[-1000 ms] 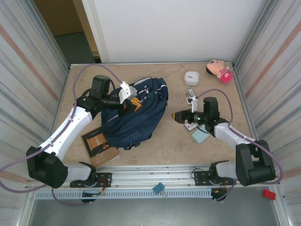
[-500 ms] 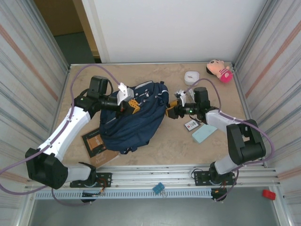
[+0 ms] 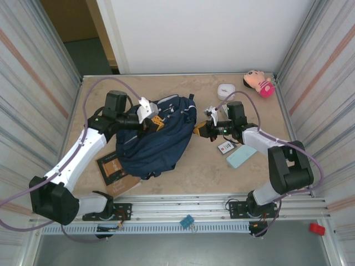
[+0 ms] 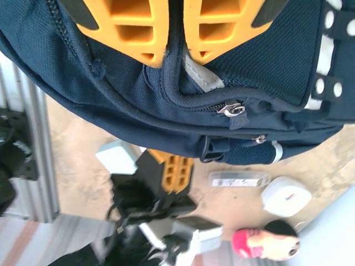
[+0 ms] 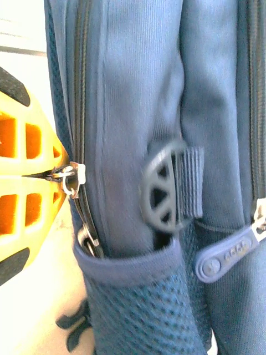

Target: Pack books, pencil case, and school supplies into a backpack

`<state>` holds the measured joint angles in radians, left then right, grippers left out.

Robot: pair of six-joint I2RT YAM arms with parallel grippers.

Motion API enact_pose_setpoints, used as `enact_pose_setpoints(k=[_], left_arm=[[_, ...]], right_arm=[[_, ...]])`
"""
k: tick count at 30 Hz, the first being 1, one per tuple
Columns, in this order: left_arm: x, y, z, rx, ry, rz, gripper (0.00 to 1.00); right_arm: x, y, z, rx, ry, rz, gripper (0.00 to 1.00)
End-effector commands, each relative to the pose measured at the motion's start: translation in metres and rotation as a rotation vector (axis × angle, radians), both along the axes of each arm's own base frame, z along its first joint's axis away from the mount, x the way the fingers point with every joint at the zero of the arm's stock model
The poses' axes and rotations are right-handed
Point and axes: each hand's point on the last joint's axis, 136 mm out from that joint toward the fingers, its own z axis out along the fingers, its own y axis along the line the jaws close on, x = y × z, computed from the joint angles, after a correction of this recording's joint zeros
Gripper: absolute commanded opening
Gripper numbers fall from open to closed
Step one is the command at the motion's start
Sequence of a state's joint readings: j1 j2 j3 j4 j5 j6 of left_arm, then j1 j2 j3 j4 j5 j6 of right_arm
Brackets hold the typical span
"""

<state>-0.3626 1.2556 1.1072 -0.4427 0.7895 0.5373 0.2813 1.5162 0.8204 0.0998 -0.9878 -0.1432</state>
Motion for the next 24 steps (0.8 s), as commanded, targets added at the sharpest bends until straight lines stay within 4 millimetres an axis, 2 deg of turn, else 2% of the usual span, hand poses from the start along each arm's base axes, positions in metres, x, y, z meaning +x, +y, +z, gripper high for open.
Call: enact_pose_setpoints(k=[1, 6, 11, 15, 21, 24], left_arm=[[0.026, 0.007, 0.023, 0.018, -0.175, 0.148, 0.0], [0.032, -0.006, 0.014, 0.055, -0.183, 0.221, 0.0], [0.057, -0.007, 0.01, 0.054, -0.166, 0.412, 0.0], [0.073, -0.014, -0.002, 0.102, -0.153, 0.497, 0.0], [0.086, -0.044, -0.014, 0.088, -0.13, 0.518, 0.0], [0.094, -0.053, -0.021, 0.084, -0.131, 0.536, 0.0]], right_arm=[[-0.011, -0.004, 0.014, -0.014, -0.013, -0.002, 0.0], [-0.02, 0.0, 0.02, -0.039, -0.001, 0.001, 0.0], [-0.039, 0.004, 0.032, -0.08, 0.016, 0.005, 0.0], [-0.056, 0.01, 0.041, -0.076, 0.078, 0.007, 0.0], [-0.084, 0.038, 0.037, -0.078, 0.244, 0.012, 0.0], [-0.095, 0.057, 0.043, -0.037, 0.288, 0.002, 0.0]])
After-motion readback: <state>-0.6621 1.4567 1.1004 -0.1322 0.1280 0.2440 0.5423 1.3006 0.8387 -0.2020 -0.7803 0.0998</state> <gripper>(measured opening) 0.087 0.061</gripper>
